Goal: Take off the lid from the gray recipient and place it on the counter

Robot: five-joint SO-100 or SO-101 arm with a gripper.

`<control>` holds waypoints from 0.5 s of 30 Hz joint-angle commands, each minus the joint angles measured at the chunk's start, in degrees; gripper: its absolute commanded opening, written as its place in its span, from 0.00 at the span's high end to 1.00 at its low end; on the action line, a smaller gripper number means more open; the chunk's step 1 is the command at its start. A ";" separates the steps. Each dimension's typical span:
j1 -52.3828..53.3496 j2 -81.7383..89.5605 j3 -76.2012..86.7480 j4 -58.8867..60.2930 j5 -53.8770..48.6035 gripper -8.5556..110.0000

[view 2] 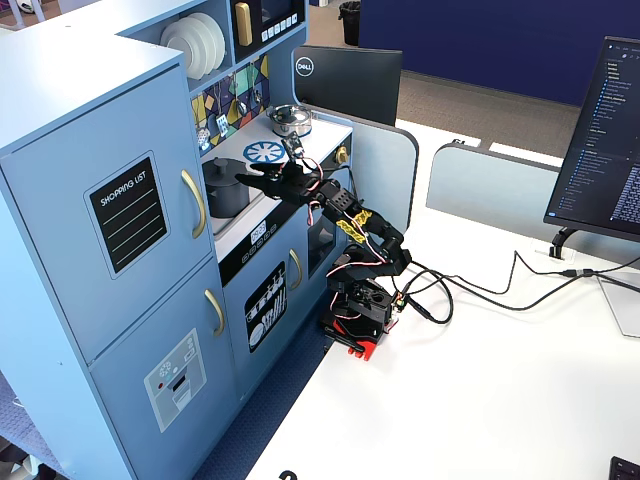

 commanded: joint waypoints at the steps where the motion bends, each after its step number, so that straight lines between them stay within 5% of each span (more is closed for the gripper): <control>1: 1.23 -4.83 -5.45 -4.75 0.09 0.76; 15: -0.09 -16.44 -10.20 -10.63 0.44 0.78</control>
